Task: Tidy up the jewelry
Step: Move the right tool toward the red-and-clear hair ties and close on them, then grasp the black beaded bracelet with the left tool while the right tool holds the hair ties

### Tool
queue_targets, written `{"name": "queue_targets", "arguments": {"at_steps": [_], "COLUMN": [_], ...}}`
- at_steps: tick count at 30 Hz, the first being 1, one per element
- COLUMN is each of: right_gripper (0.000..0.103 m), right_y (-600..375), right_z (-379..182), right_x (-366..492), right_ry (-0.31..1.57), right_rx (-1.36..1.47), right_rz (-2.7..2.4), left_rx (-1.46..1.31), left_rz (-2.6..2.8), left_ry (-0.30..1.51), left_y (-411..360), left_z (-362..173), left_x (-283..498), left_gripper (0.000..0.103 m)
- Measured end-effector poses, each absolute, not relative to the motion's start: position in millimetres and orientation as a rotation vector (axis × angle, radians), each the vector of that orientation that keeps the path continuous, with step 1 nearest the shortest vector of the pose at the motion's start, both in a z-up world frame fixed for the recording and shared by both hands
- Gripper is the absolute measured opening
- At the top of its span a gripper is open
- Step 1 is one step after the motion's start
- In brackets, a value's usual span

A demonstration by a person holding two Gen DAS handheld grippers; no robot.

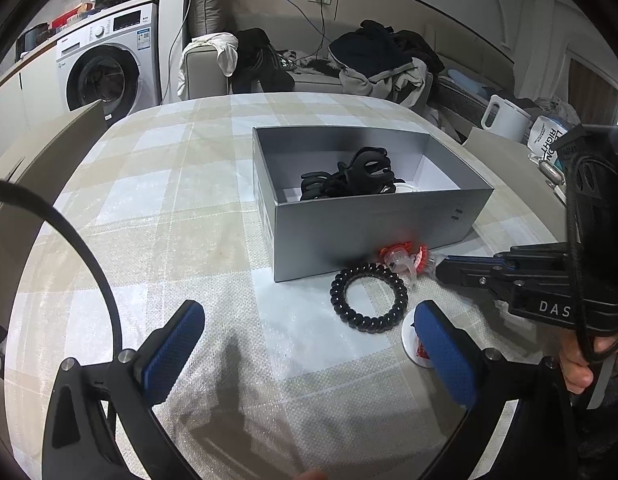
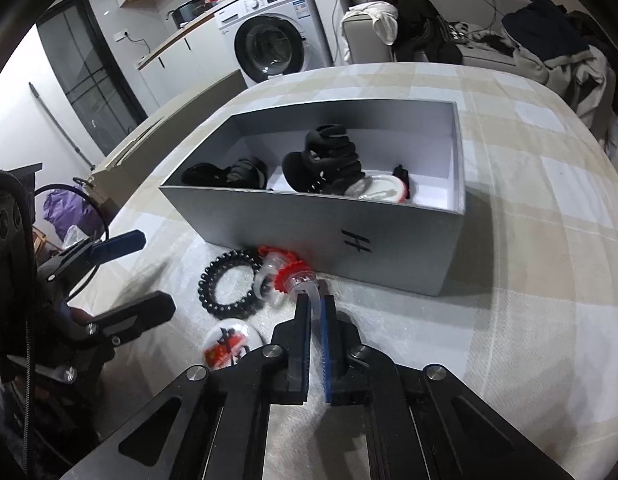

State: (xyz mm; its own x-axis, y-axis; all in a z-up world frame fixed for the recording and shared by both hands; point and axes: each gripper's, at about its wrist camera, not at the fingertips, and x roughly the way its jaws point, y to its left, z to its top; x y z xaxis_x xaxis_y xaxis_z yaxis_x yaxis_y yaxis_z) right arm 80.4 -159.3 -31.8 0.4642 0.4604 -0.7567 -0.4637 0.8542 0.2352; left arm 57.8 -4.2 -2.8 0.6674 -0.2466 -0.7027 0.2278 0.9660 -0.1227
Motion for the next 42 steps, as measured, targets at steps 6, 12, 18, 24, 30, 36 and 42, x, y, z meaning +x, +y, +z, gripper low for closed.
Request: {"name": "queue_targets", "arguments": {"at_steps": [6,12,18,24,30,36,42], "right_gripper": [0.014,0.024,0.015,0.015,0.015,0.015,0.015], "right_y": [-157.5,-146.2,-140.6,-176.5,-202.9,-211.0,-212.2], "right_z": [-29.8,-29.0,-27.0,-13.2,-5.1,-1.0,0.8], "right_x": [77.3,81.7,79.0,56.7,53.7,50.8,49.0], "right_ry": [0.924,0.919,0.885,0.82,0.786,0.771,0.772], "right_rx": [-0.025,-0.076,-0.104,0.009,0.077,0.095,0.106], "right_rz": [0.591,0.591,0.609,0.624,0.594,0.596,0.594], "left_rx": [-0.016,-0.026,-0.038,-0.025,-0.009,0.019,0.069], "left_rz": [-0.275,-0.275,-0.275,-0.256,-0.192,-0.183,-0.236], "left_ry": [0.795,0.797,0.807,0.857,0.895,0.887,0.881], "left_y": [-5.3,-2.9,-2.3,-13.6,-14.3,-19.2,-29.4], "left_z": [-2.6,-2.3,-2.6,-6.8,-11.7,-14.4,-14.1], "left_x": [57.1,56.7,58.1,70.5,81.5,76.6,71.6], "left_gripper": [0.102,0.102,0.102,0.102,0.069,0.037,0.008]}}
